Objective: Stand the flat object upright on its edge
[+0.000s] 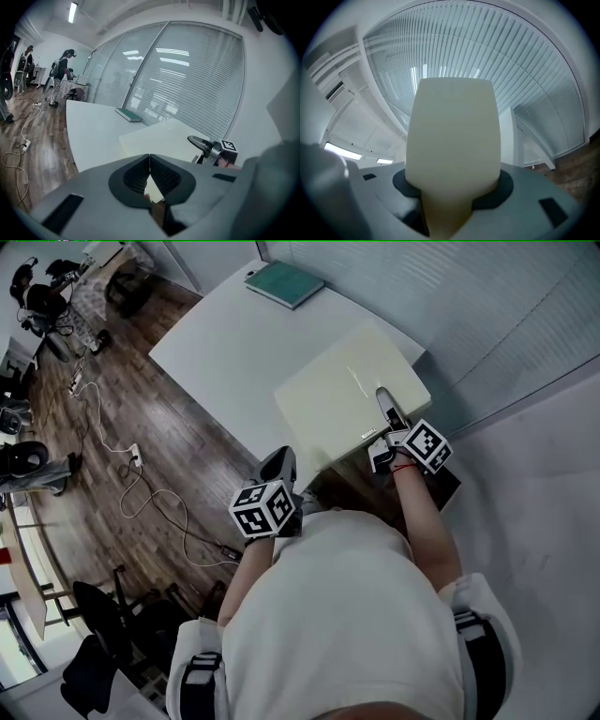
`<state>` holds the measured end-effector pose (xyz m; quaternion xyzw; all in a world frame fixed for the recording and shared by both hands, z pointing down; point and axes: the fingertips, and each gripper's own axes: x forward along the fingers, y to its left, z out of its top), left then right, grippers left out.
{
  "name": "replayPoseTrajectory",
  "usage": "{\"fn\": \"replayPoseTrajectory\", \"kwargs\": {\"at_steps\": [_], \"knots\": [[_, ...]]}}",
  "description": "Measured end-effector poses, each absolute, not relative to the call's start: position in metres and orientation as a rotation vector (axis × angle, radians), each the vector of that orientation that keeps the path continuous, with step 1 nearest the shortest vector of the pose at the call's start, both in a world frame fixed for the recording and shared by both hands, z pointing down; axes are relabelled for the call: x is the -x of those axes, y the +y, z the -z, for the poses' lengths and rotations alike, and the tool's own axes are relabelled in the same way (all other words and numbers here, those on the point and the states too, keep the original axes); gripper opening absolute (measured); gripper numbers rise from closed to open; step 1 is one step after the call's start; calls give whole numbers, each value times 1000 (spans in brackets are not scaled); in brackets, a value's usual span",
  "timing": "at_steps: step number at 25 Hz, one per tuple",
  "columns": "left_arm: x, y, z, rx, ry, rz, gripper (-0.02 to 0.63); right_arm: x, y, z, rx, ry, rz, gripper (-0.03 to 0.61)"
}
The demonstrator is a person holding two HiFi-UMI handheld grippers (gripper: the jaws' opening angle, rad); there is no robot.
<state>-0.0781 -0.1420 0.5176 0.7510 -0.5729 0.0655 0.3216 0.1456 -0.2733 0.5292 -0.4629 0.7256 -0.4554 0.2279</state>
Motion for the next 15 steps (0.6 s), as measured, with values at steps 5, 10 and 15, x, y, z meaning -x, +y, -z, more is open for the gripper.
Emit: {"fn": "replayPoseTrajectory", "kwargs": {"at_steps": [5, 10, 15], "knots": [[87, -161, -513, -1975, -1505, -164, 21, -129, -296, -497, 1349, 2125, 1130, 265], [92, -171, -507, -1978, -1509, -155, 21, -110, -311, -463, 1406, 2294, 939, 265], [98, -176, -508, -1971, -1512, -145, 21, -90, -320, -445, 1444, 2390, 811, 264]]}}
